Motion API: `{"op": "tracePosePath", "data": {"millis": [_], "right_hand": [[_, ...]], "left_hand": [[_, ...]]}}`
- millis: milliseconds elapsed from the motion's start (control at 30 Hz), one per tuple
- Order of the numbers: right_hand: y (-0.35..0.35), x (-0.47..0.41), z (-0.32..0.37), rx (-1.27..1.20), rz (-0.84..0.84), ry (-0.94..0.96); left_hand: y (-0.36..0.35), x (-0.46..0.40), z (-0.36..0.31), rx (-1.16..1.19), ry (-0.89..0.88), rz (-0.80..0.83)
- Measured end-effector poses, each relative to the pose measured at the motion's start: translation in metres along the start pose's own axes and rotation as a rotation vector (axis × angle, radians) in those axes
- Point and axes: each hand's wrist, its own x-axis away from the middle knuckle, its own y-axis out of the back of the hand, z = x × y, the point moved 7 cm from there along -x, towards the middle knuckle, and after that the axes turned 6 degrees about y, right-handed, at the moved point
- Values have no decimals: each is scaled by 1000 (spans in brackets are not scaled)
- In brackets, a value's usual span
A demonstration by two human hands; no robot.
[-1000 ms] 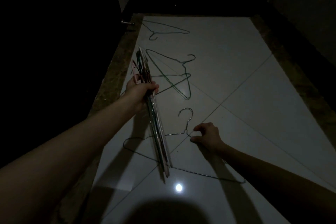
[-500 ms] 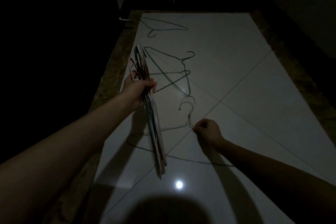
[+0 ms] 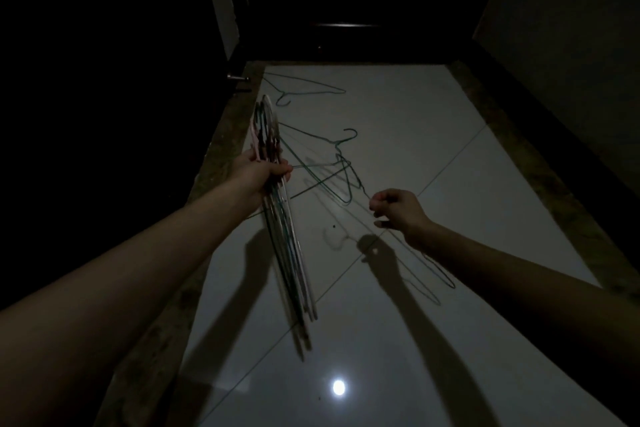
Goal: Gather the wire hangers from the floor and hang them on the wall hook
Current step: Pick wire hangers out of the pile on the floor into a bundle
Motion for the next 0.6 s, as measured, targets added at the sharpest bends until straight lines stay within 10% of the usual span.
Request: {"op": "tracePosePath", "data": {"millis": [600], "right_hand": [[-50,11,86,-203,-71,89]], "left_hand": [[-54,11,2,-1,-63,14]]}}
